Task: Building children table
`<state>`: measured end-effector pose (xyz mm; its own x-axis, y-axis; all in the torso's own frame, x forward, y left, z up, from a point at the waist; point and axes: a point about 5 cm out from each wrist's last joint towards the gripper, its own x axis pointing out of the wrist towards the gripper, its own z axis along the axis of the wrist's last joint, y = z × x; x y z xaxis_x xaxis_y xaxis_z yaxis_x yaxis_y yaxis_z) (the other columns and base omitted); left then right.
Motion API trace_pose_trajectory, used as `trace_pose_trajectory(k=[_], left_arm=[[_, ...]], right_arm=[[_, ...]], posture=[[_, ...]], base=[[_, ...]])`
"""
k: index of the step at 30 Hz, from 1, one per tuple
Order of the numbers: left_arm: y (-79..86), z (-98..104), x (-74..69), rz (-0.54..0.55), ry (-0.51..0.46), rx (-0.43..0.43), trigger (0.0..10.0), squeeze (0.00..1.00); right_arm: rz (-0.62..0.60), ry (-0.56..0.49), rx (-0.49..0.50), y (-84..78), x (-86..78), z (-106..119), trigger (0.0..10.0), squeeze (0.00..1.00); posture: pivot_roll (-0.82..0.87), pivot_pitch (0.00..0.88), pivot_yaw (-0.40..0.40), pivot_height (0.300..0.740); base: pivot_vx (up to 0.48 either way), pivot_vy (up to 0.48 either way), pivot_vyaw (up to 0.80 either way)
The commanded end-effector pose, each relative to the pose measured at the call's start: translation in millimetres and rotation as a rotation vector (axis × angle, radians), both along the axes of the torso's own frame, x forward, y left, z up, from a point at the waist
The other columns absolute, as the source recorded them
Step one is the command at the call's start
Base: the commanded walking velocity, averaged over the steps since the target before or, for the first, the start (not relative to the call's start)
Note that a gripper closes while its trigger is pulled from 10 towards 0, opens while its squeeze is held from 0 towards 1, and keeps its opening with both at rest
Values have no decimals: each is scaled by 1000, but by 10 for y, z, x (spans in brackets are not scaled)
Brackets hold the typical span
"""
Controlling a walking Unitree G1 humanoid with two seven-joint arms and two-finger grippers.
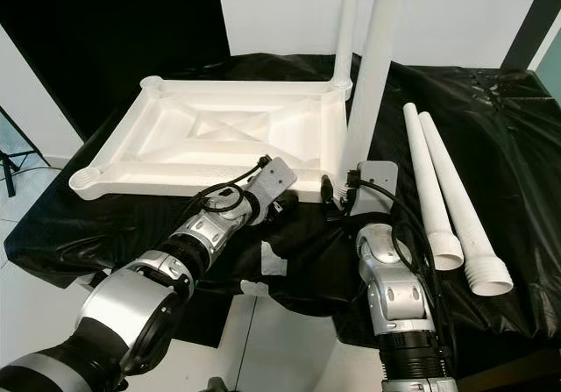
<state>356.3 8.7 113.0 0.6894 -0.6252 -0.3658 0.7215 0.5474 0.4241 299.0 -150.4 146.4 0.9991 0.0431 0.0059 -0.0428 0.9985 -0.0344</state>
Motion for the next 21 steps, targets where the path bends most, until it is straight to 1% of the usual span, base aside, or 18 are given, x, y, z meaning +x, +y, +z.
trace_pose_trajectory(k=[1, 3, 4, 5, 7, 9, 10, 11, 12, 14, 15, 16, 17, 19, 20, 21], left_arm=[[-147, -382, -352, -284, 266, 52, 0, 0], [-174, -400, -405, -345, 298, 46, 0, 0], [-174, -400, -405, -345, 298, 46, 0, 0], [-192, -405, -451, -412, 326, 43, 0, 0], [-192, -405, -451, -412, 326, 43, 0, 0], [-196, -404, -499, -492, 350, 41, 0, 0], [-178, -408, -531, -550, 366, 44, 2510, 0], [-164, -412, -552, -587, 376, 48, 2510, 0], [-154, -415, -567, -609, 381, 50, 4235, 0], [-112, -438, -602, -655, 392, 65, 4235, 0], [-112, -438, -602, -655, 392, 65, 4235, 0], [-74, -458, -624, -677, 404, 69, 7529, 0], [-74, -458, -624, -677, 404, 69, 7529, 0], [10, -500, -654, -700, 430, 74, 7882, 0], [10, -500, -654, -700, 430, 74, 7882, 0], [63, -530, -667, -702, 444, 76, 7922, 0]], right_arm=[[40, 1, 6, 92, 3, 9, 10000, 0], [38, -1, 6, 90, 9, 18, 10000, 0], [38, -1, 6, 90, 9, 18, 10000, 0], [35, -8, 8, 89, 13, 44, 10000, 0], [35, -8, 8, 89, 13, 44, 10000, 0], [37, -25, 9, 103, 12, 104, 10000, 0], [47, -47, -2, 127, 1, 172, 10000, 0], [54, -61, -10, 145, -9, 217, 10000, 0], [59, -70, -16, 156, -16, 245, 10000, 0], [68, -84, -21, 174, -41, 305, 10000, 0], [68, -84, -21, 174, -41, 305, 10000, 0], [74, -90, -35, 181, -67, 342, 10000, 0], [74, -90, -35, 181, -67, 342, 10000, 0], [94, -97, -85, 182, -129, 406, 10000, 0], [94, -97, -85, 182, -129, 406, 10000, 0], [108, -95, -120, 160, -173, 440, 10000, 0]], posture=[[-80, 0, 47, 740], [-80, 0, 47, 740], [-80, 0, 47, 740], [-82, 0, 50, 740], [-82, 0, 50, 740], [-85, 0, 52, 740], [-89, 0, 55, 740], [-90, 0, 55, 740], [-90, 0, 55, 740], [-93, 0, 57, 740], [-93, 0, 57, 740], [-98, 0, 58, 740], [-98, 0, 58, 740], [-101, 0, 59, 740], [-101, 0, 59, 740], [-113, 0, 60, 740]], base=[[0, 0, 0], [0, 0, 0], [0, 0, 0], [0, 0, 0], [0, 0, 0], [0, 0, 0], [0, 0, 0], [0, 0, 0], [0, 0, 0], [0, 0, 0], [0, 0, 0], [0, 0, 0], [0, 0, 0], [0, 0, 0], [0, 0, 0], [0, 0, 0]])
